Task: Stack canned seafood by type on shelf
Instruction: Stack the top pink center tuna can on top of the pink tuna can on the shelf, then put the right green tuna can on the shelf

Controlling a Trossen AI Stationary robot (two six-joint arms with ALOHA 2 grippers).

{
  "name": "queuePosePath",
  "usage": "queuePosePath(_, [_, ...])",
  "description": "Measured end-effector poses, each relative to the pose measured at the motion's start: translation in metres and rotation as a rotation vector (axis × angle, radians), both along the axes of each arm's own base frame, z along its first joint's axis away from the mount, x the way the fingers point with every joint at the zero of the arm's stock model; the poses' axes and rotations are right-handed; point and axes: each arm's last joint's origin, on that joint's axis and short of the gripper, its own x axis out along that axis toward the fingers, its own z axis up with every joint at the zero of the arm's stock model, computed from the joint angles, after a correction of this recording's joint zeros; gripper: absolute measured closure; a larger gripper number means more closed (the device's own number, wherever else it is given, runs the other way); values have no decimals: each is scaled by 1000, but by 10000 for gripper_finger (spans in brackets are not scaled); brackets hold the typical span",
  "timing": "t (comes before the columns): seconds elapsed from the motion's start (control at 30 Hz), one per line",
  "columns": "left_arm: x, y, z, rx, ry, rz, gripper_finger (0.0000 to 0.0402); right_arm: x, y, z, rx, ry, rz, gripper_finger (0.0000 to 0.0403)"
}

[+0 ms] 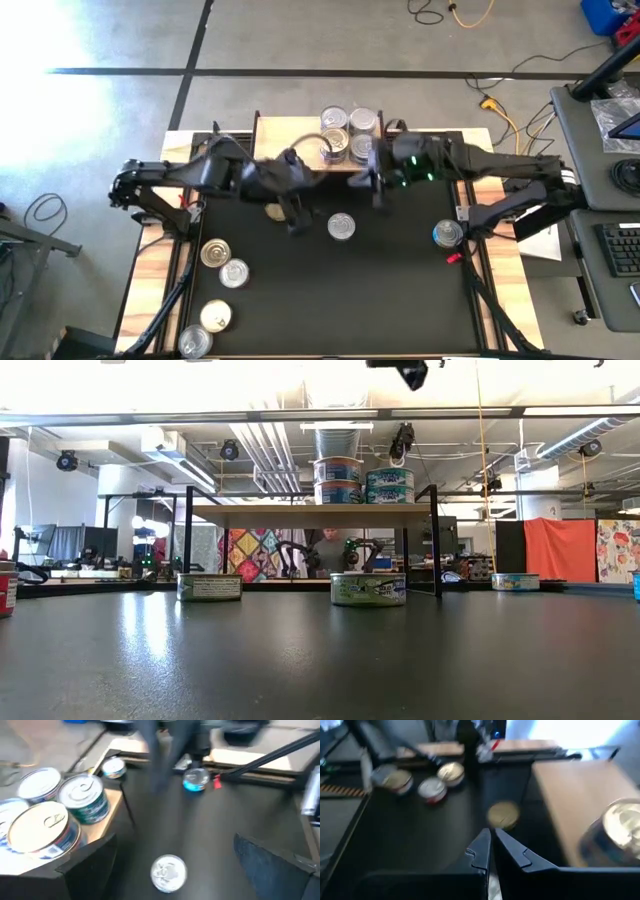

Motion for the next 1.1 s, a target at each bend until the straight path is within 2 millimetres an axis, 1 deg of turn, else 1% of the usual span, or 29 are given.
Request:
queuePosePath(0.13, [17,-17,-18,-6,37,27,19,-19,38,-12,4,93,10,390])
queuePosePath(0.23, [29,-25,-33,-35,65,39,19,-32,62,-27,2,148,6,390])
queuePosePath(0.33, [40,-28,-49,-82,87,94,19,-46,81,-46,36,185,3,390])
queuePosePath(0.43, [48,-31,-68,-72,120,147,19,-57,93,-72,114,247,-17,390])
queuePosePath(0.53, [54,-38,-88,-46,152,179,19,-66,100,-105,156,347,-54,390])
queuePosePath(0.6, [60,-45,-96,-65,146,182,19,-71,102,-126,178,392,-86,390])
queuePosePath(0.67, [63,-56,-96,-95,100,174,19,-74,103,-146,206,399,-108,390])
queuePosePath(0.77, [62,-74,-87,-116,-5,164,19,-75,103,-167,252,351,-117,390])
queuePosePath(0.83, [57,-84,-88,-110,-28,214,19,-74,103,-174,277,298,-112,390])
queuePosePath(0.9, [51,-92,-98,-125,-35,272,19,-72,103,-177,287,235,-126,390])
queuePosePath(1.0, [42,-105,-125,-182,-29,299,19,-67,103,-179,287,134,-167,390])
queuePosePath(1.1, [30,-117,-154,-207,12,305,19,-61,103,-182,285,51,-207,390])
